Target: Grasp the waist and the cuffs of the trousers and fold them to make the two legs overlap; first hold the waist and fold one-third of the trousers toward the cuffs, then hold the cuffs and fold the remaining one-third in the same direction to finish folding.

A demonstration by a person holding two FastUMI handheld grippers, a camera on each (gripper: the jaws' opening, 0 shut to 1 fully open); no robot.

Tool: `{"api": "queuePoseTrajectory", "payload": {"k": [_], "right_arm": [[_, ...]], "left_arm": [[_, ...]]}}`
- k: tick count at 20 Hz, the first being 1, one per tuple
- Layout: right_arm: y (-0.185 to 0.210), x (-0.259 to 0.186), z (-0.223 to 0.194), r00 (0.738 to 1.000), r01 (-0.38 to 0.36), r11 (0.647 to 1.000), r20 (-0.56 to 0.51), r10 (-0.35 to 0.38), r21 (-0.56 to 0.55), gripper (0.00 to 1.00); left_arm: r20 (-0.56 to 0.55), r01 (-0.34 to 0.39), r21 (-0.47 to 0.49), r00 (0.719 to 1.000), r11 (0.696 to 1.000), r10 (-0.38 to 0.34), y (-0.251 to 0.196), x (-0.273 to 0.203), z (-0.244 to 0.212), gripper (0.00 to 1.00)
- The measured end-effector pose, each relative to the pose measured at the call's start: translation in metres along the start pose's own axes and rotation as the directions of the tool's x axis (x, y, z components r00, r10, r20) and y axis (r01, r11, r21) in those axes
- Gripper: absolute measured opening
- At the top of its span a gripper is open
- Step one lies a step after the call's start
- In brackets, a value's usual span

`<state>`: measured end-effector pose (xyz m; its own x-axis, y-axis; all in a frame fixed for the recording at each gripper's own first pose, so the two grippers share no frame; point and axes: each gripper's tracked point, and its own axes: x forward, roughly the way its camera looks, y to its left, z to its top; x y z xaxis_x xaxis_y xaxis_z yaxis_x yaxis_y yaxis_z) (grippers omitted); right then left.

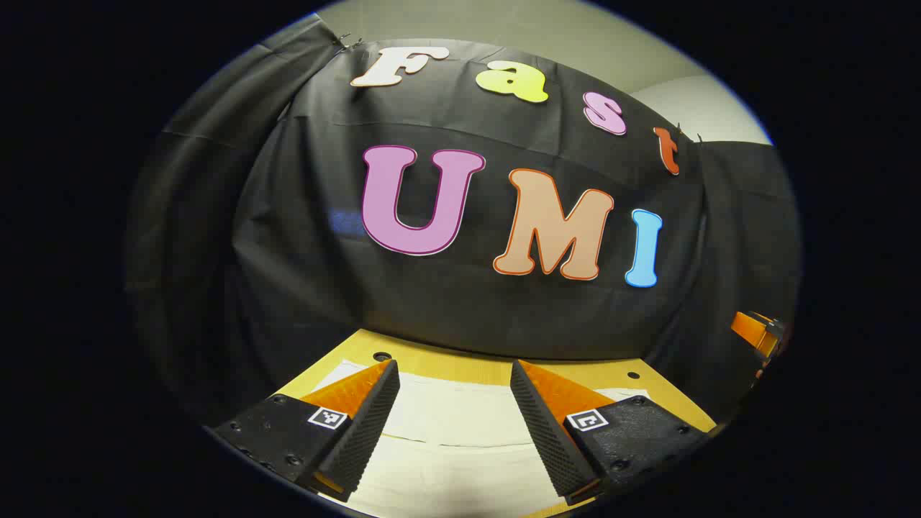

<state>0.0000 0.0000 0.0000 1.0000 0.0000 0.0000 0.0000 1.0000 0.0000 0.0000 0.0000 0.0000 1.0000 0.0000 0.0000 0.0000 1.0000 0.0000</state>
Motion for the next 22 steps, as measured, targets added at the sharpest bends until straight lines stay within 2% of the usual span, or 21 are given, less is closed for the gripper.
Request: {"api": "queuePoseTrajectory", "payload": {"k": [17,22], "right_arm": [[0.005,-0.009,-0.004,1.000,0.017,1.000,-0.011,-0.017,-0.011,0.98],[0.014,-0.009,-0.008,1.000,0.016,1.000,-0.024,-0.016,-0.007,0.98]], "left_arm": [[-0.039,0.022,0.012,0.999,1.000,-0.022,0.010,-0.007,-0.014,0.95],[-0.127,0.030,0.035,0.992,0.999,-0.026,0.027,-0.011,-0.047,0.95]]}}
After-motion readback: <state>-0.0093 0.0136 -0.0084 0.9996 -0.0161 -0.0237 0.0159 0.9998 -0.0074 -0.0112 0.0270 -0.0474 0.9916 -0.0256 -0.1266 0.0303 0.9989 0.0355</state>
